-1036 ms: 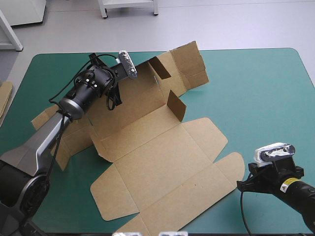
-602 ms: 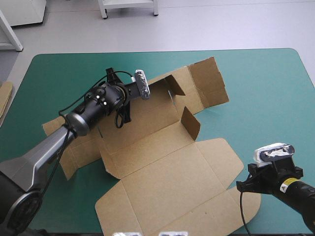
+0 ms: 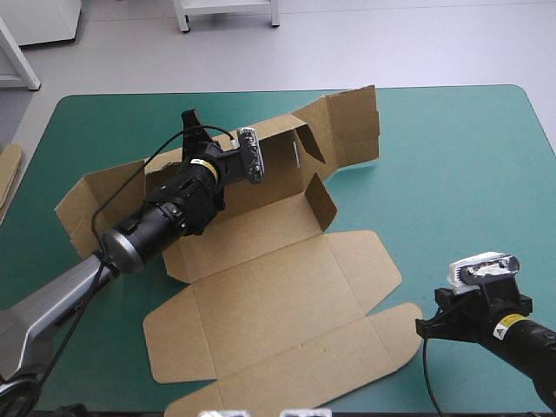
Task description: Fold the box
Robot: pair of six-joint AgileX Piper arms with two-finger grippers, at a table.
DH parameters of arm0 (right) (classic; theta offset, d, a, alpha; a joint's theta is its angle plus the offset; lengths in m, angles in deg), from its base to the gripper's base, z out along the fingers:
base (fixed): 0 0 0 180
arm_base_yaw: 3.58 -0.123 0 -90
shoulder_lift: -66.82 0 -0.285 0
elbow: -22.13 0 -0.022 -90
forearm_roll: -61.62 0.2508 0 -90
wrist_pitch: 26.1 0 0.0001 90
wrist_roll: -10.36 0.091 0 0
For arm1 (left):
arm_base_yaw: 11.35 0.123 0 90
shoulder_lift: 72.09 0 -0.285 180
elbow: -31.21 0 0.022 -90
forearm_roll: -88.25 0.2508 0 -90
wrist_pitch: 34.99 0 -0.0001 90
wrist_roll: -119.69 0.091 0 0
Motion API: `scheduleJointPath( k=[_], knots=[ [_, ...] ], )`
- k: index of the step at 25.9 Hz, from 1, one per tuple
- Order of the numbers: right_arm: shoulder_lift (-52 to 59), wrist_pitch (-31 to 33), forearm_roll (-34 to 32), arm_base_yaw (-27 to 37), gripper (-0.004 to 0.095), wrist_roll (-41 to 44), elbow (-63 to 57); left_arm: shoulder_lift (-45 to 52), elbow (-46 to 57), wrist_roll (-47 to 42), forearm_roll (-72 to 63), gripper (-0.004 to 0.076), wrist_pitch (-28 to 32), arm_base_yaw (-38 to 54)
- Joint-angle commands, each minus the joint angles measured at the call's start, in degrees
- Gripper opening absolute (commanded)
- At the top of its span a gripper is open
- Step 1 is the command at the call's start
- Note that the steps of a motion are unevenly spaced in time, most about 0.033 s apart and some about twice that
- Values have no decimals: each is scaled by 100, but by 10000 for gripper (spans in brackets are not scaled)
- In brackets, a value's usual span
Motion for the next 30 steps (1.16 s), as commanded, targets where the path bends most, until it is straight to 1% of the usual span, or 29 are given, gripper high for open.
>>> scheduleJointPath(
  k=[1, 4, 9, 14, 17, 20, 25, 27, 30],
  knots=[
    [-39, -390, 77, 8, -17, -41, 183, 351, -170, -102, 182, -9, 261, -55],
    [-39, -390, 77, 8, -17, -41, 183, 546, -21, -74, 61, -9, 234, -372],
    [-39, -379, 156, 8, -17, -29, 183, 738, 690, -144, -53, -9, 190, -787],
    [-39, -433, 213, 8, -17, -5, 193, 738, 747, -714, 427, -9, 150, -960],
    [-114, -472, 524, 8, -17, -15, 304, 738, 747, -842, 455, -9, 124, -1007],
    [-446, -480, 624, 8, -17, -143, 682, 738, 763, -842, 348, -9, 135, -1007],
    [-1269, -442, 710, 8, -17, -206, 1632, 738, 1033, -895, 735, -9, 171, -992],
    [-1577, -398, 863, 8, -17, -224, 1920, 738, 1132, -1126, 1050, -9, 183, -992],
    [-1987, -356, 1298, 8, -17, -532, 2234, 758, 1170, -1531, 1503, -9, 134, -992]
  ],
)
